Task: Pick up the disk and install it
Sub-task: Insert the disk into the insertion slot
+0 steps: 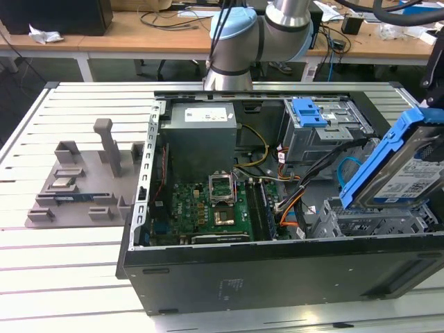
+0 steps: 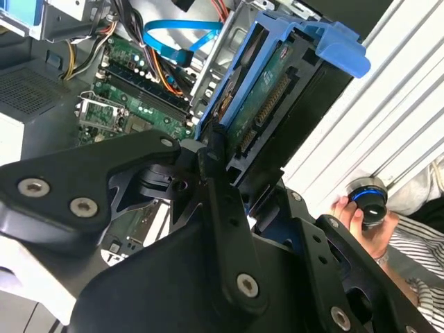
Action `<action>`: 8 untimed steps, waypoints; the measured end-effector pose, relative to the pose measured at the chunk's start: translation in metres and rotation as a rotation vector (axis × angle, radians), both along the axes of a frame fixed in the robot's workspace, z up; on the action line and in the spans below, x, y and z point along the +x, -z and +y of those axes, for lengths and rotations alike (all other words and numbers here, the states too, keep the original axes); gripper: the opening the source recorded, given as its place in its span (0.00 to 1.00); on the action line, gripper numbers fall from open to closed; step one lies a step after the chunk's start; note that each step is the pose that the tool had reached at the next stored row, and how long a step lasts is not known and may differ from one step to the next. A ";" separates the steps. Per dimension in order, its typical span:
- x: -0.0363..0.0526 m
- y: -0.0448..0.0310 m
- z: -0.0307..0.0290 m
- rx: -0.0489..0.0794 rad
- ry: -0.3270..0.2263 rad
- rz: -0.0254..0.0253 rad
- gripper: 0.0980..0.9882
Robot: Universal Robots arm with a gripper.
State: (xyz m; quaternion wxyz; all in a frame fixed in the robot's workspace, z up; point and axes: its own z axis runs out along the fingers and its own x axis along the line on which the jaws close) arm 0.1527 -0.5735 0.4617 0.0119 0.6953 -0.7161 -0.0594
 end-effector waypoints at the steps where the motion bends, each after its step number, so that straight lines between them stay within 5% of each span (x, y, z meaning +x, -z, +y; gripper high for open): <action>1: -0.0005 0.0010 0.0000 0.000 -0.001 0.0000 0.30; 8: -0.0012 0.0083 0.0027 -0.002 -0.003 0.0000 0.30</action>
